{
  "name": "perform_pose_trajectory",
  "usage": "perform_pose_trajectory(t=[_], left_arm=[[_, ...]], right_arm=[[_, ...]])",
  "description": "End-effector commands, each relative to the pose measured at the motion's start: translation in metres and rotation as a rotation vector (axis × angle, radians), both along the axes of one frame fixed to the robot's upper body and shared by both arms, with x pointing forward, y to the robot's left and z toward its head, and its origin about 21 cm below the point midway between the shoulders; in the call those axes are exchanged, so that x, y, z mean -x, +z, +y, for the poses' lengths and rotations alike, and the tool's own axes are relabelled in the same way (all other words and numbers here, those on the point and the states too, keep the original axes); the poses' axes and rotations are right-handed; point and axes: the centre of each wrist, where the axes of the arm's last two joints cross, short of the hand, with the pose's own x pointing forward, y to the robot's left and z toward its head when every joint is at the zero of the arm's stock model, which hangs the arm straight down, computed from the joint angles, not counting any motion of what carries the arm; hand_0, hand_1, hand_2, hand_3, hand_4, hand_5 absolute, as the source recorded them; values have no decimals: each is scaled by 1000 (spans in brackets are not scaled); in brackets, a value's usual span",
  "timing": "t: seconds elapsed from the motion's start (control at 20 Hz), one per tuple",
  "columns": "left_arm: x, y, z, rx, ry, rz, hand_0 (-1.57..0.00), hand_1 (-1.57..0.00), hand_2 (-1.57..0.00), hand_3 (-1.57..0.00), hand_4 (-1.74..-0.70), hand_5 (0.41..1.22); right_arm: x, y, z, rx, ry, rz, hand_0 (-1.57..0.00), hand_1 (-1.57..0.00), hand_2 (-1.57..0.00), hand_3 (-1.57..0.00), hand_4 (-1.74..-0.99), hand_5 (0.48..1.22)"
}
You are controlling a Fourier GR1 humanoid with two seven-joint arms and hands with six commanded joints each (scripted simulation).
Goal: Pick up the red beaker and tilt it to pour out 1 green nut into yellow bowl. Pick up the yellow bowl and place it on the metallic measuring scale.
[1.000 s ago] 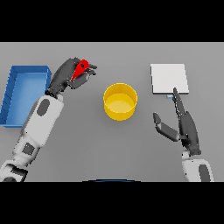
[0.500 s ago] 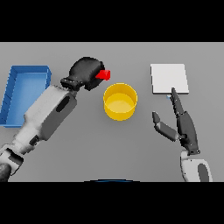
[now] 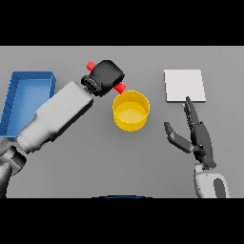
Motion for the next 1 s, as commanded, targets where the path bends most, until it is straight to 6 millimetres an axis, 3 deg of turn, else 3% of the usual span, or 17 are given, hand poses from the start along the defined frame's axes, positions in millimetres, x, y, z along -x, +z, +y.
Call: perform_pose_trajectory(t=[0.0,0.35,0.5,0.7,0.95], left_arm=[[-1,1,-3,-35,-29,-4,-1571,-1571,-1571,-1394,-1723,1218],[-3,7,-26,-293,-189,-93,-1571,-1571,-1571,-1534,-1734,1220],[-5,14,-31,-404,-242,-153,-1571,-1571,-1571,-1552,-1738,1221],[-3,9,-38,-524,-308,-209,-1571,-1571,-1571,-1563,-1736,1221],[-2,9,-49,-641,-386,-285,-1571,-1571,-1571,-1568,-1732,1221]], right_arm=[[2,0,-2,8,5,-18,1,1,1,1,-1220,624],[-1,0,0,34,-36,-39,1,1,1,1,-1185,575],[-3,-3,2,43,-26,-39,1,1,1,1,-1152,567],[-2,2,0,28,-28,-56,1,1,1,1,-1130,565],[-1,1,3,29,-23,-68,1,1,1,1,-1135,580]])
